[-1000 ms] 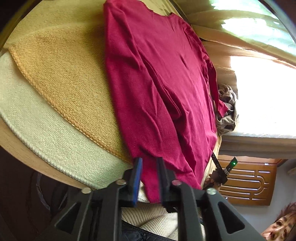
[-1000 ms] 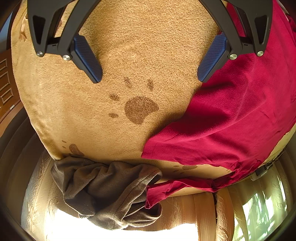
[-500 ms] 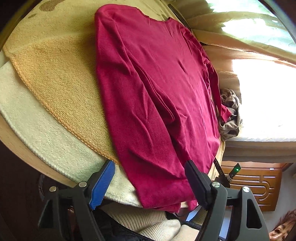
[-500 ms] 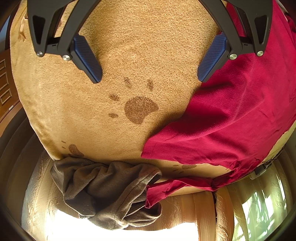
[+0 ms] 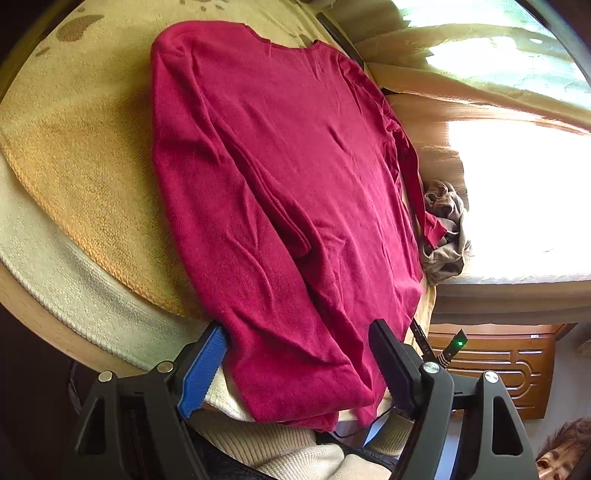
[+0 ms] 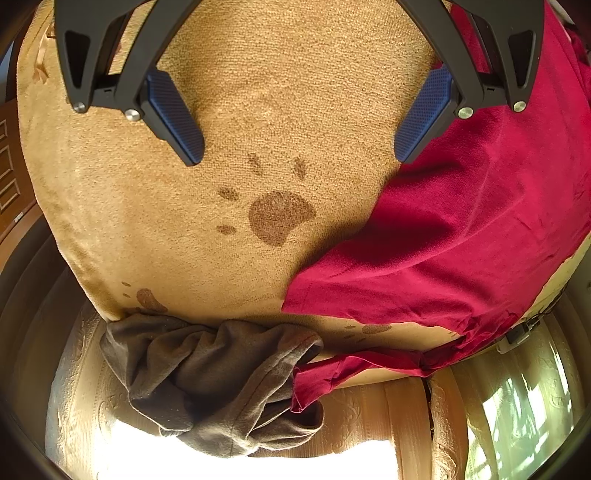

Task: Fold clothes

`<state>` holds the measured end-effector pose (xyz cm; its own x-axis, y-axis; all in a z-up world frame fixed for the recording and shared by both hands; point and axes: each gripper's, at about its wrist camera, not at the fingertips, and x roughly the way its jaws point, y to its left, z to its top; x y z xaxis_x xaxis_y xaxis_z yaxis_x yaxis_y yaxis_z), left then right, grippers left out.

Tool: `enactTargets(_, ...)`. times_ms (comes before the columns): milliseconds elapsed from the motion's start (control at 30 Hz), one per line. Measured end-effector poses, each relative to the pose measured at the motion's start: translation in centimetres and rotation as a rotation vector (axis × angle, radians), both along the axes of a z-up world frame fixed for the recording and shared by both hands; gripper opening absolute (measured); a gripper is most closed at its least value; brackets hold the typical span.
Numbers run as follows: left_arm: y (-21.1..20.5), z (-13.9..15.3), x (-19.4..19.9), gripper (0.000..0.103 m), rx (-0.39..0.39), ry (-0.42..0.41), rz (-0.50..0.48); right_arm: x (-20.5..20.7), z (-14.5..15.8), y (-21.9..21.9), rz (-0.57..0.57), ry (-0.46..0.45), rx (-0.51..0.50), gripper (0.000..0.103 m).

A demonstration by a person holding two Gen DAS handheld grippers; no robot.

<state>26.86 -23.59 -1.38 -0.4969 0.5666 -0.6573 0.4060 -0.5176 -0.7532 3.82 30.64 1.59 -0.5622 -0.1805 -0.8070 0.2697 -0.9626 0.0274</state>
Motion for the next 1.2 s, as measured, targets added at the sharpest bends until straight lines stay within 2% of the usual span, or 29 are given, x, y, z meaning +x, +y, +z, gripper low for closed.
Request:
enactTargets(167, 0.3, -1.3, -1.2, 0.08, 0.004, -0.018, -0.011, 0.0, 0.0, 0.1, 0.0, 0.0, -0.009, 0.103)
enactTargets(233, 0.5, -1.6, -1.2, 0.08, 0.001, 0.013, -0.007, 0.0, 0.0, 0.2, 0.0, 0.0, -0.009, 0.103)
enactTargets(400, 1.1, -1.0, -0.8, 0.078, -0.085, 0.059, -0.032, 0.0, 0.0, -0.1, -0.001, 0.0, 0.003, 0.103)
enactTargets(433, 1.2, -1.0, -0.7, 0.067, -0.103, 0.063, -0.029, 0.0, -0.1, -0.1, -0.001, 0.0, 0.006, 0.103)
enactTargets(467, 1.2, -1.1, -0.6, 0.042, -0.122, 0.05, -0.024, 0.0, -0.1, -0.2, -0.001, 0.0, 0.008, 0.103)
enactTargets(533, 0.9, -1.7, -0.3, 0.012, -0.134, 0.025, -0.003, -0.1, -0.1, -0.2, 0.0, 0.0, 0.007, 0.103)
enactTargets(700, -0.4, -2.1, 1.9, 0.011, -0.072, 0.032, 0.074, -0.2, -0.1, -0.2, 0.0, 0.0, 0.002, 0.103)
enactTargets(933, -2.9, 1.9, 7.6, 0.011, -0.22, 0.026, 0.166, -0.2, -0.2, -0.3, 0.001, 0.0, 0.012, 0.103)
enactTargets(1000, -3.5, 1.8, 8.2, 0.011, -0.246, 0.002, 0.169, -0.3, -0.3, -0.4, 0.001, -0.001, 0.018, 0.103)
enactTargets(1200, -5.6, 0.4, 8.6, 0.011, -0.259, -0.041, 0.203, -0.3, -0.3, -0.8, -0.001, -0.001, 0.026, 0.103)
